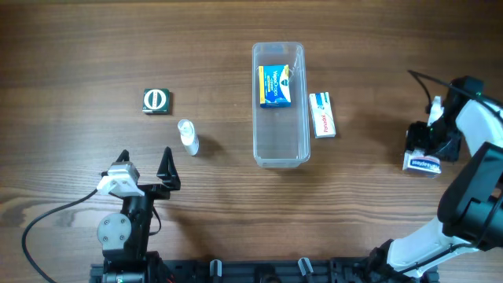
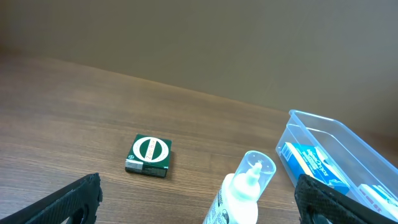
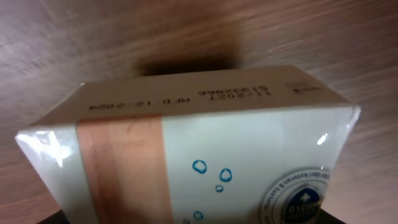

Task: Pack container
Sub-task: 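Move the right gripper to the white Hansaplast box and grasp it, then lift the Hansaplast box and carry it over the container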

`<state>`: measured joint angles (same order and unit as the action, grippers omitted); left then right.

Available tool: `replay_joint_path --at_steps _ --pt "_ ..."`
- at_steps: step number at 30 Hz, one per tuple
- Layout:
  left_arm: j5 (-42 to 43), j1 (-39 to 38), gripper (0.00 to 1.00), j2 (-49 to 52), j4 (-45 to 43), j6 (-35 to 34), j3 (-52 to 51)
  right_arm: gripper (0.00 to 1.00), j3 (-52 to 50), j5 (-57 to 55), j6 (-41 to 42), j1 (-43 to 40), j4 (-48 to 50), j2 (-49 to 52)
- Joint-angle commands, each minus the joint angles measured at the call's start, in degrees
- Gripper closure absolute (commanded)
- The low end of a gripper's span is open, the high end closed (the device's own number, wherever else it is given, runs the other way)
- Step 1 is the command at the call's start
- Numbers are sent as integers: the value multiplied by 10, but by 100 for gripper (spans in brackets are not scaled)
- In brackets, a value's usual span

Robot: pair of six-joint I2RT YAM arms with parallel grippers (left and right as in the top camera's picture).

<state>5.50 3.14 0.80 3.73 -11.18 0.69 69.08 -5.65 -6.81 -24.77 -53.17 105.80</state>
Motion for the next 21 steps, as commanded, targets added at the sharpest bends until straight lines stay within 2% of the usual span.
replay_joint_path --at_steps 1,6,12,21 --pt "7 5 0 -4 1 9 -4 29 78 11 44 20 -37 2" --pt "7 5 0 -4 1 9 -4 29 199 44 75 85 -129 -12" --pt "7 5 0 -4 1 9 -4 29 374 75 168 237 -222 -27" --pt "7 5 0 -4 1 9 -4 29 401 66 297 440 -122 -13"
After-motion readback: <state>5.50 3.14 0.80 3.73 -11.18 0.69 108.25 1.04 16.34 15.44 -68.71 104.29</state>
